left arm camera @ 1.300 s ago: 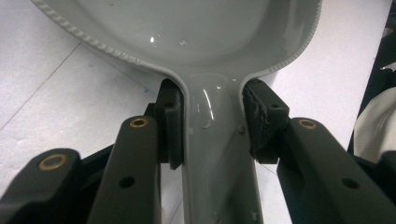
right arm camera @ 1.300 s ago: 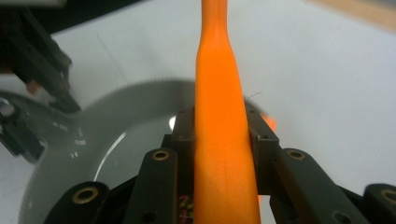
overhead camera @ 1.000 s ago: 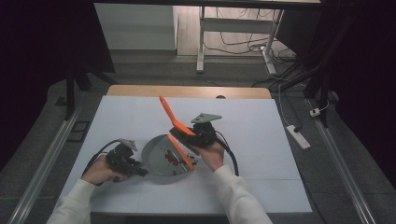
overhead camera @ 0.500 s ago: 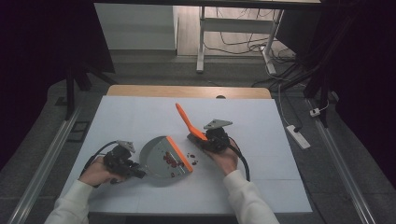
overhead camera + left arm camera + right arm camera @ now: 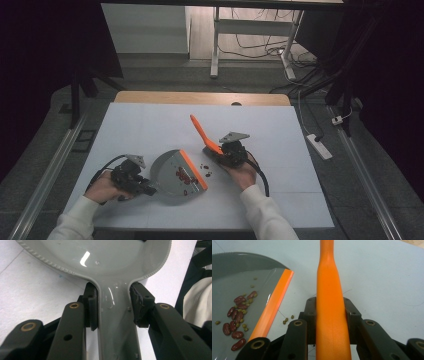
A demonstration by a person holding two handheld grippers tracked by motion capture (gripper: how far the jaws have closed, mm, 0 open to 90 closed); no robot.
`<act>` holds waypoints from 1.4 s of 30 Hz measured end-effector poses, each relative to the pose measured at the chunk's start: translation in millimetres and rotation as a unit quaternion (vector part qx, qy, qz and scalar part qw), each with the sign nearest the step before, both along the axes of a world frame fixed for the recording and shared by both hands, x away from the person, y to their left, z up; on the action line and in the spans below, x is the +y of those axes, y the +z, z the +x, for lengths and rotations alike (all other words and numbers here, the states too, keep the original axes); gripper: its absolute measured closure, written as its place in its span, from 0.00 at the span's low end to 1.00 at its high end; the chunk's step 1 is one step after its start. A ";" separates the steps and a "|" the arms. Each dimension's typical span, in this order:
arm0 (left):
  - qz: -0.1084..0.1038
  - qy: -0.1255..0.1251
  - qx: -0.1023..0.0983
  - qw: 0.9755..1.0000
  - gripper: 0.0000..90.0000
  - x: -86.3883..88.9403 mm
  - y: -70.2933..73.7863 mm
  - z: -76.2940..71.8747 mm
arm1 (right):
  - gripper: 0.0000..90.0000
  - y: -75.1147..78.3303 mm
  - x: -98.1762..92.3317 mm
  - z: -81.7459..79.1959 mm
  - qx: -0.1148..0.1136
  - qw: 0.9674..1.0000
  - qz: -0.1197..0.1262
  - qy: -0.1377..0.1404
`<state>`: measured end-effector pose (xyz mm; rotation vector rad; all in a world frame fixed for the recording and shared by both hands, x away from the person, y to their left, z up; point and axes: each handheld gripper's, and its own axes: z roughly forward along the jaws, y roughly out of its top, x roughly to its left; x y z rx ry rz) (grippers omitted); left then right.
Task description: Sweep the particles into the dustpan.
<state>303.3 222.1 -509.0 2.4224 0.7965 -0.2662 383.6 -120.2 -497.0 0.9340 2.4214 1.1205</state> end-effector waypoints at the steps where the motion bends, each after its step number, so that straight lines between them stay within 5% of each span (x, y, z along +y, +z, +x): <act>1: 0.000 0.000 0.000 1.000 0.69 -0.2 0.2 -0.3 | 0.78 -0.1 0.0 -0.5 0.000 1.000 -0.001 0.001; 25: -0.002 0.000 0.004 1.000 0.69 -4.0 -0.3 -1.8 | 0.77 -4.3 19.6 -27.9 -0.024 0.999 -0.015 0.020; 42: -0.003 0.002 0.006 1.000 0.69 -5.2 -2.5 -2.1 | 0.77 -7.3 36.6 -42.1 -0.004 0.999 0.025 0.038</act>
